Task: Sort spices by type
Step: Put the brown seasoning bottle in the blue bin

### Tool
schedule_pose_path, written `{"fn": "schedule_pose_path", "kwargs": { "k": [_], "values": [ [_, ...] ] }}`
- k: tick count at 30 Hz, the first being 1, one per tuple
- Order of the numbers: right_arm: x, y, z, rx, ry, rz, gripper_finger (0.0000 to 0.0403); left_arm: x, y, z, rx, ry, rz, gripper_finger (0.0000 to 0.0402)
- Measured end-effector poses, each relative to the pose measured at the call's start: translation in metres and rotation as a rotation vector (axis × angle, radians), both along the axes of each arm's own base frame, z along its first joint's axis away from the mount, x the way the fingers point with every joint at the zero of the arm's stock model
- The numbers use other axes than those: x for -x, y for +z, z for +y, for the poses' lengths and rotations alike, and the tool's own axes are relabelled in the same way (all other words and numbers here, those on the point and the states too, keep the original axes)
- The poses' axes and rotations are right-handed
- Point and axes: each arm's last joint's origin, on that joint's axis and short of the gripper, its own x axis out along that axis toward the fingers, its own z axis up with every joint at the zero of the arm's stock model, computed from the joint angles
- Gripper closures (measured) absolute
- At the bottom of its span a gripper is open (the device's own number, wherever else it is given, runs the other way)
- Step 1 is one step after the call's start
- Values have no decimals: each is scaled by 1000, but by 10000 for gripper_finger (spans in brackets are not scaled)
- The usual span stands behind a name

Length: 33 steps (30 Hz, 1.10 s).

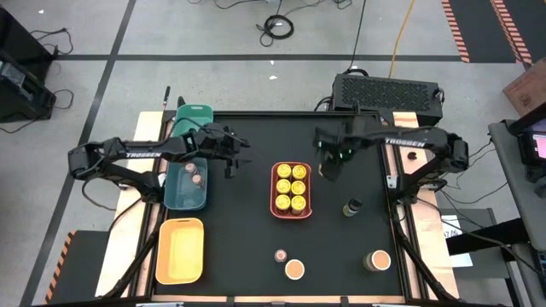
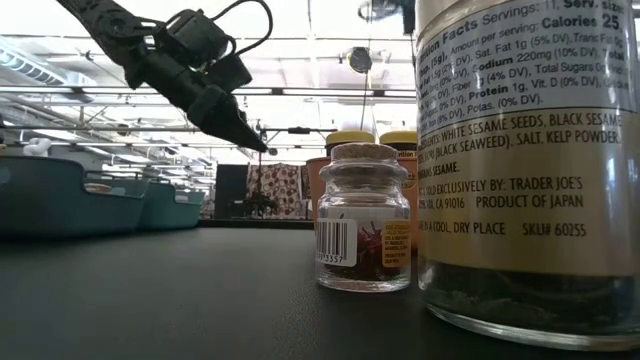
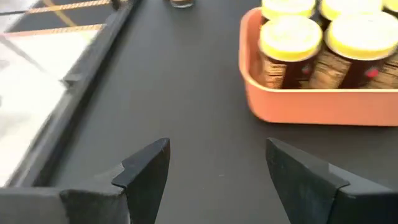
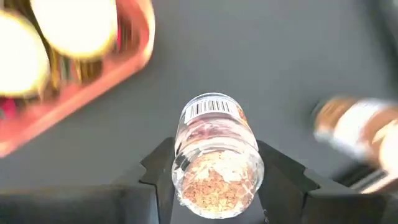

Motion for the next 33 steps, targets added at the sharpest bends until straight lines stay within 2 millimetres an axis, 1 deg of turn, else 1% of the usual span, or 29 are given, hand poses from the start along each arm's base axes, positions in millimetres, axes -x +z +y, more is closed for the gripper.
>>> {"fn": "schedule_pose_path", "kwargs": {
  "k": [3,5,8,11,14,16,19,22,27,33],
  "values": [
    [-5,27,-18,102,10,-114,241,10,7,-2,-34,70,37,134],
    [-9,42,-30,169,20,-194,241,15,13,-3,-52,109,33,134],
    [-17,55,-44,259,56,-321,240,25,22,-6,-57,149,27,134],
    [-33,58,-54,321,117,-435,239,35,29,-10,-48,162,19,134],
    [-54,48,-61,317,181,-494,239,43,36,-13,-47,167,0,134],
    [-69,37,-66,294,222,-528,239,48,35,-16,-56,168,-25,134],
    [-91,18,-73,245,260,-515,239,55,30,-18,-77,178,-77,134],
    [-116,6,-76,219,297,-480,239,60,34,-19,-87,193,-120,134],
    [-157,-9,-73,189,384,-412,239,64,37,-20,-87,217,-133,134],
    [-197,-35,-61,132,460,-311,239,65,35,-20,-105,217,-101,134]
  ]
}}
